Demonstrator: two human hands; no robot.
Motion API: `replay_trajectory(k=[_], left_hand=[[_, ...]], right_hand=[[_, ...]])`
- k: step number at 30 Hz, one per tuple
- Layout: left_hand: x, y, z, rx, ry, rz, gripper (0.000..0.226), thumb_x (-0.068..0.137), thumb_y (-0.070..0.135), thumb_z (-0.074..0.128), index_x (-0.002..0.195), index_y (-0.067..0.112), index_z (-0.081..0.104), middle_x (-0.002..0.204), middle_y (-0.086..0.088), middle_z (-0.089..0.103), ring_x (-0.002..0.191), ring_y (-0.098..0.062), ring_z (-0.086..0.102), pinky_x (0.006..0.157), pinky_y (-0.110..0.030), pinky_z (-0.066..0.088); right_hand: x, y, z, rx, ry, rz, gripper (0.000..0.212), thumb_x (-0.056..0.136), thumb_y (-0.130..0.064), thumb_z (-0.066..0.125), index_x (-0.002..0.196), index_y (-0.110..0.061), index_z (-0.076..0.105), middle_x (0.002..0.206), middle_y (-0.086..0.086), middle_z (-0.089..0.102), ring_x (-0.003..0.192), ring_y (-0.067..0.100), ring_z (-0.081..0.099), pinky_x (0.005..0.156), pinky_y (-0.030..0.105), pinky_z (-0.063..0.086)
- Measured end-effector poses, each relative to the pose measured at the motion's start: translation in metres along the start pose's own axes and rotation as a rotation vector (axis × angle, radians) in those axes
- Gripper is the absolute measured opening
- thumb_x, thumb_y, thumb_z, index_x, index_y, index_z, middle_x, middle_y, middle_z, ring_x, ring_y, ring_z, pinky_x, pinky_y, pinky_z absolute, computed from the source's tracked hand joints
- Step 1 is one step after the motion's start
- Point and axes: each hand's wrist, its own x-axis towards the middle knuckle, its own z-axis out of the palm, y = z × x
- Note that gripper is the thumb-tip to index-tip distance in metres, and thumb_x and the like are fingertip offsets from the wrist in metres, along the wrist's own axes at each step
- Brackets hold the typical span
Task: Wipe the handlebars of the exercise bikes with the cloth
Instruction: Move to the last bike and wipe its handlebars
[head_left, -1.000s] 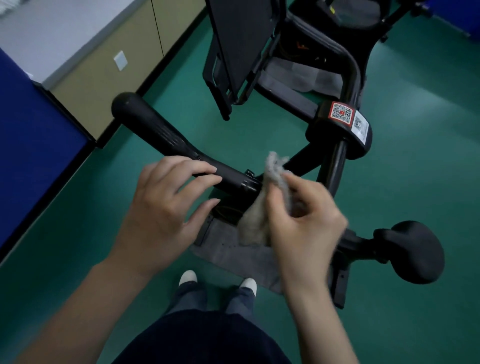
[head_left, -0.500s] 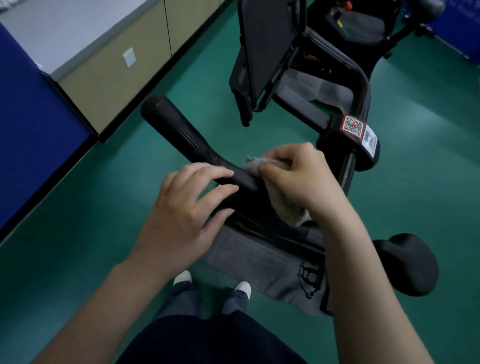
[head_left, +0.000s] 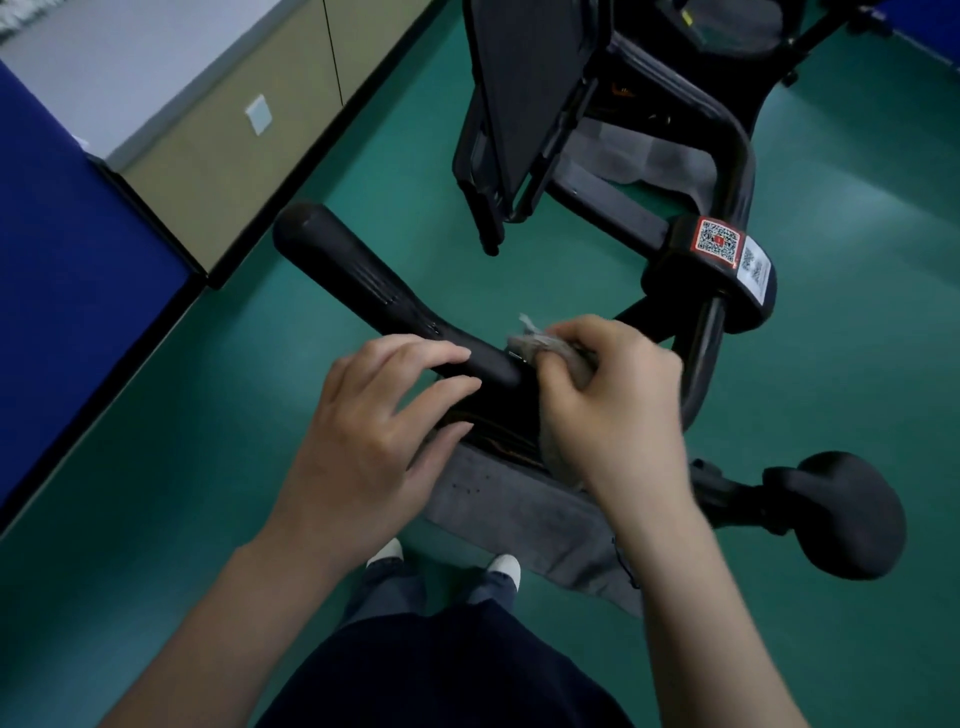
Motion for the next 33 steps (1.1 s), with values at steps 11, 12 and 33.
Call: replay_trajectory(k=[11, 12, 33], left_hand=[[0.010, -0.009, -0.024, 0.109, 0.210, -0.034, 0.030, 0.086, 0.015, 0.063, 0.115, 0.007, 0.064, 0.123, -0.012, 0.058, 0.118, -0.026, 0.045, 0.099, -0.033, 0.029], [0.012, -0.013, -0.028, 0.130, 0.251, -0.052, 0.030, 0.087, 0.015, 0.064, 0.116, 0.006, 0.063, 0.123, -0.013, 0.057, 0.118, -0.027, 0.044, 0.101, -0.031, 0.026], [0.021, -0.058, -0.052, 0.053, 0.314, 0.023, 0.033, 0.090, 0.016, 0.062, 0.121, 0.004, 0.059, 0.123, -0.014, 0.054, 0.107, -0.030, 0.045, 0.093, -0.046, 0.041]], right_hand=[[-0.043, 0.022, 0.001, 0.074, 0.391, 0.020, 0.015, 0.081, 0.003, 0.068, 0.095, -0.001, 0.070, 0.089, 0.007, 0.066, 0.082, 0.009, 0.059, 0.081, 0.004, 0.039], [-0.047, 0.018, 0.009, 0.069, 0.401, 0.008, 0.016, 0.080, 0.004, 0.068, 0.095, 0.001, 0.070, 0.090, 0.008, 0.066, 0.084, 0.008, 0.058, 0.084, 0.006, 0.039], [-0.034, -0.048, 0.056, 0.210, 0.403, -0.034, 0.019, 0.080, 0.004, 0.061, 0.098, 0.001, 0.068, 0.095, 0.012, 0.063, 0.088, 0.024, 0.062, 0.083, 0.030, 0.048]])
